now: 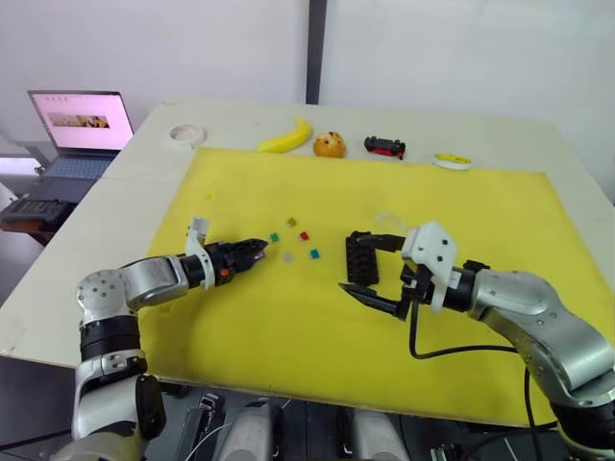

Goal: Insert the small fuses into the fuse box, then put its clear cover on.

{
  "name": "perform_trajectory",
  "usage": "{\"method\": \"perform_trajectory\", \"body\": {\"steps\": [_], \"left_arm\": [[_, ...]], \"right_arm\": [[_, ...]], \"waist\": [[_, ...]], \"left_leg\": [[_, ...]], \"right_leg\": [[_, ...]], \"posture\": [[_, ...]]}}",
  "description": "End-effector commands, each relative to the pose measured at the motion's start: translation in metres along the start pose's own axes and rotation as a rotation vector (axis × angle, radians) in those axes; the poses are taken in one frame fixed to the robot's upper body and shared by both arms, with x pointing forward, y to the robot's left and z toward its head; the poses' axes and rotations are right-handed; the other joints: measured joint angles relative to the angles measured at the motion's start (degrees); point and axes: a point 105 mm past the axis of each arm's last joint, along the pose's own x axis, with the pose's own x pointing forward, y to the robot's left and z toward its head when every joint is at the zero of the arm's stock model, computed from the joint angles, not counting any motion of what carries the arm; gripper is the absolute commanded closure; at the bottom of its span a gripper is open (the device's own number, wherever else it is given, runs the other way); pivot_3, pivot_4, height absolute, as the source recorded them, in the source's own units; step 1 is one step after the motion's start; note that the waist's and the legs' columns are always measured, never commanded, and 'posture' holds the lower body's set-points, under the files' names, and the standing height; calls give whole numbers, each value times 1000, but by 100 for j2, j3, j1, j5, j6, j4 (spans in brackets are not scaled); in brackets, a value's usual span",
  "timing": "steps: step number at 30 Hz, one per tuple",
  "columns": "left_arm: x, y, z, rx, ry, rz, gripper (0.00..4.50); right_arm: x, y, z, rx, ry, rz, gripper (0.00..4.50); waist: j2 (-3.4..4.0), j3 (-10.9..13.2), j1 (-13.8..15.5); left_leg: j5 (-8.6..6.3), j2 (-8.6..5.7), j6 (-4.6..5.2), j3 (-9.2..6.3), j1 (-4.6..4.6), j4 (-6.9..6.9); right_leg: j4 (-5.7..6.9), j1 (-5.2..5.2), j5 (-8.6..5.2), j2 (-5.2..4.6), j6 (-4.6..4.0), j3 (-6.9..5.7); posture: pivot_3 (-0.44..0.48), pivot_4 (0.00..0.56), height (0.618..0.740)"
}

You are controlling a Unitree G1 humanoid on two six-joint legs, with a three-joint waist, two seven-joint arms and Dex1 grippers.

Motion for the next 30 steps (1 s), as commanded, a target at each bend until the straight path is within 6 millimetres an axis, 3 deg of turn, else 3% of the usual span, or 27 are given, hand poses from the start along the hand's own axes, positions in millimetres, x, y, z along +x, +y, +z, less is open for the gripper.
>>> {"method": "perform_trajectory", "body": {"steps": [1,20,22,25,30], "left_arm": [[3,9,-10,-24,42,20,2657],[2,14,-12,-43,32,25,2657],[3,15,-11,-45,29,25,3224],[3,14,-11,-44,27,24,4442],[3,13,-10,-42,27,23,4442]], "right_arm": [[-4,-4,11,-47,-23,-20,0],[-4,-5,11,-52,-22,-15,0],[-4,-5,11,-53,-22,-15,0],[-4,-5,12,-54,-22,-15,0],[-4,-5,11,-55,-21,-17,0]], "waist": [[0,0,-2],[0,0,-3],[0,0,-3],[1,-1,-4],[3,-1,-4]], "left_leg": [[0,0,0,0,0,0],[-13,1,20,0,0,-4],[-13,1,21,0,0,-4],[-13,1,21,0,0,-4],[-13,1,21,0,0,-5]], "right_leg": [[0,0,0,0,0,0],[-1,-2,0,-2,-1,0],[-1,-2,0,-2,0,0],[-1,-2,0,-2,0,0],[-1,-3,0,-3,-1,0]], "posture": [[0,150,740],[0,150,740],[0,150,740],[0,150,740],[0,150,740]]}}
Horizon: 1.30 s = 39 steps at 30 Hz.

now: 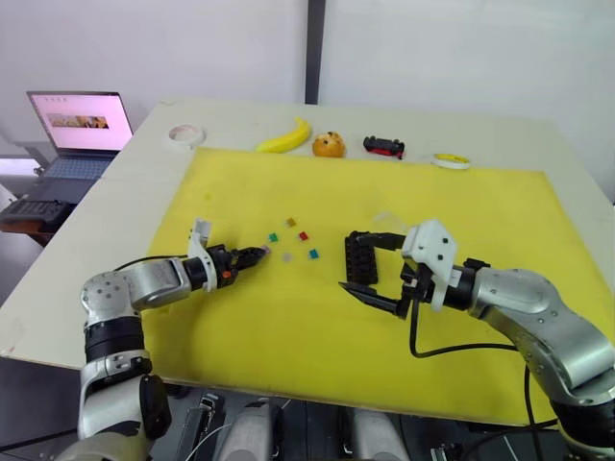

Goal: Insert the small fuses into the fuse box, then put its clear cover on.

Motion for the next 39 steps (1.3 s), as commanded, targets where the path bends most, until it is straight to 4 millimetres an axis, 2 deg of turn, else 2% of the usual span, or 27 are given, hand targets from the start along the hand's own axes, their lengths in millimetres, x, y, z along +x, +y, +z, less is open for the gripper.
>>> {"method": "perform_trajectory", "body": {"steps": [1,8,12,17,22,27,34,39], "left_arm": [[1,11,-7,-32,26,31,4442],[-4,-2,-2,2,1,-14,4442],[-15,-21,1,79,-5,-86,4442],[-26,-55,1,165,-21,-221,4442],[-19,-98,4,203,-83,-363,4442],[-15,-137,-5,202,-81,-512,4442],[-9,-158,-18,199,-63,-608,4442],[-6,-165,-22,192,-62,-645,4442]], "right_arm": [[-4,-4,9,-45,-18,-20,0],[-5,-5,9,-35,-21,-29,0],[-7,-5,11,22,-47,-45,0],[-5,3,19,228,-154,-65,0],[12,2,28,506,-283,-126,0],[22,-3,49,759,-441,-105,0],[25,-17,65,968,-557,-90,0],[27,-26,71,1057,-607,-92,0]], "waist": [[0,0,0],[0,0,0],[-3,2,-3],[-8,5,-7],[-8,6,-2],[-8,6,-13],[-7,7,-41],[-7,7,-48]], "left_leg": [[0,0,0,0,0,0],[0,0,0,0,0,-1],[0,0,0,0,-6,-2],[2,4,-4,0,-19,-10],[2,5,-6,-1,-20,-11],[2,3,-4,0,-27,-12],[5,2,-1,5,-28,-11],[6,4,1,6,-27,-11]], "right_leg": [[0,0,0,0,0,0],[0,0,0,-1,0,0],[0,-7,0,-2,0,0],[3,-29,0,-2,-1,1],[4,-30,1,-6,-2,1],[3,-37,1,-8,-2,1],[4,-37,1,2,-2,2],[3,-36,1,14,-3,3]], "posture": [[0,150,740],[0,150,740],[0,150,740],[0,150,740],[0,150,740],[0,150,740],[0,150,740],[0,150,740]]}}
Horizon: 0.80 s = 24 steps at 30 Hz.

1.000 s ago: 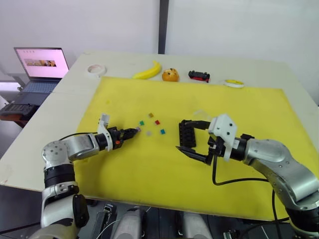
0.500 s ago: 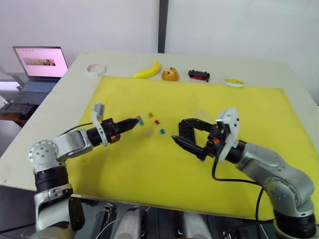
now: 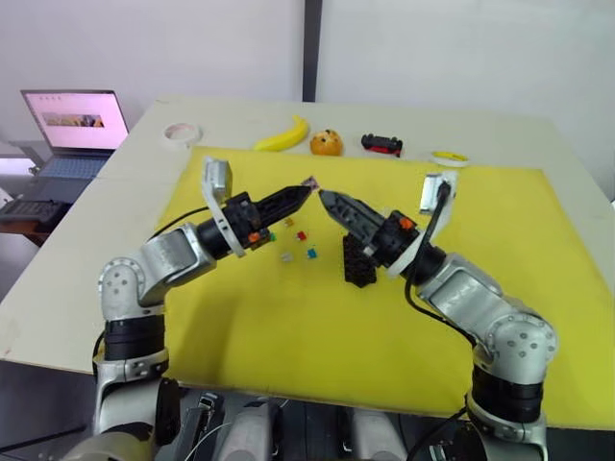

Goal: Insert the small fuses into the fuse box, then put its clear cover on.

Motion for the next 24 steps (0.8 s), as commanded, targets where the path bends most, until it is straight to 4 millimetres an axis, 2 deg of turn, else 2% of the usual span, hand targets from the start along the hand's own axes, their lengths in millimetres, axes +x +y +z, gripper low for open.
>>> {"method": "perform_trajectory", "body": {"steps": [1,4,7,8,21,23,24], "left_arm": [[5,-18,-2,27,3,-82,4442],[6,-19,-2,24,-1,-91,4442],[6,-19,-3,24,3,-95,4500],[7,-19,-3,23,3,-95,4500],[7,-18,-5,19,13,-93,4500],[7,-17,-5,16,11,-93,4500],[7,-17,-5,16,11,-92,4500]], "right_arm": [[4,10,10,62,-55,40,0],[7,12,12,79,-60,45,0],[10,11,11,76,-49,32,898],[11,11,10,70,-43,30,1365],[13,13,6,53,-28,48,1365],[12,12,7,54,-29,47,1868],[12,12,7,53,-28,47,1868]], "waist": [[0,0,-3],[0,0,-10],[0,0,-27],[0,0,-29],[0,0,-91],[0,0,-90],[0,0,-90]], "left_leg": [[0,1,0,0,0,0],[3,2,5,1,0,0],[3,2,8,2,0,0],[3,2,8,2,0,0],[4,3,11,1,0,1],[4,3,11,1,0,1],[4,3,11,1,0,1]], "right_leg": [[0,0,0,2,0,0],[1,0,0,5,0,0],[1,1,0,7,1,0],[1,1,0,7,1,0],[1,2,0,10,1,0],[1,2,0,10,1,0],[0,2,0,9,1,0]], "posture": [[0,150,740],[0,150,740],[0,150,740],[0,150,740],[0,150,740],[0,150,740],[0,150,740]]}}
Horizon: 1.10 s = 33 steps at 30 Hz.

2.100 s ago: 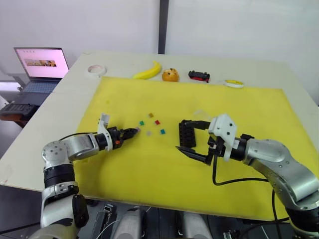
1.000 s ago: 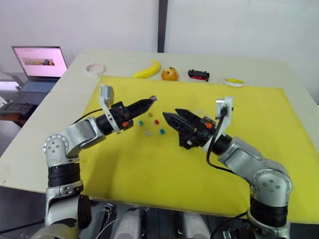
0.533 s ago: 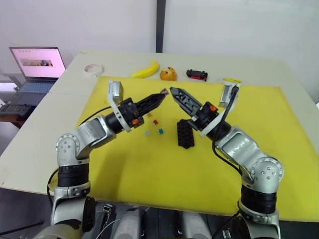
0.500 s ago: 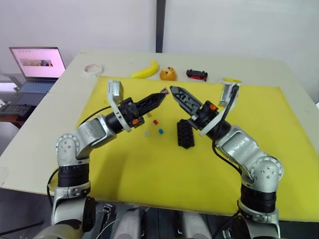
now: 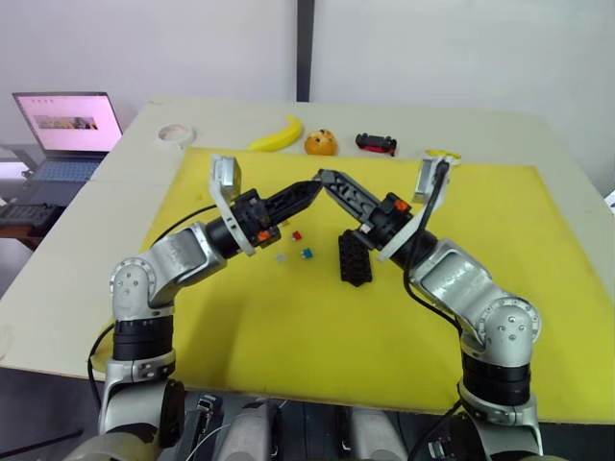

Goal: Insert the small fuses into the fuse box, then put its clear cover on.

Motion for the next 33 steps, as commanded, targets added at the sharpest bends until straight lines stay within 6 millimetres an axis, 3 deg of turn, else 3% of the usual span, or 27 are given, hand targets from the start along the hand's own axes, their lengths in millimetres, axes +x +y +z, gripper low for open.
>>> {"method": "perform_trajectory", "body": {"steps": [1,16,19,23,33], "left_arm": [[1,-11,0,17,1,-50,4500],[1,-12,-2,19,16,-55,4500],[2,-11,-3,18,20,-55,4500],[3,-9,-4,8,24,-48,4500],[1,-4,-4,14,40,-13,4500]], "right_arm": [[0,7,5,-14,-20,33,1868],[-1,4,5,-27,-10,29,1868],[0,6,5,-32,-8,37,2616],[0,9,4,-29,-7,51,4446],[-3,15,7,-5,-20,71,4481]], "waist": [[0,0,0],[0,0,1],[0,0,1],[0,0,0],[0,1,-1]], "left_leg": [[0,0,0,0,0,0],[0,0,0,0,0,0],[0,0,0,0,0,0],[0,0,0,0,0,0],[0,1,1,-1,0,0]], "right_leg": [[0,0,0,0,0,0],[-1,0,0,-1,0,0],[-1,0,0,-2,0,0],[-1,0,0,-2,0,0],[-2,0,0,-3,-1,0]], "posture": [[0,150,740],[0,150,740],[0,150,740],[0,150,740],[0,150,740]]}}
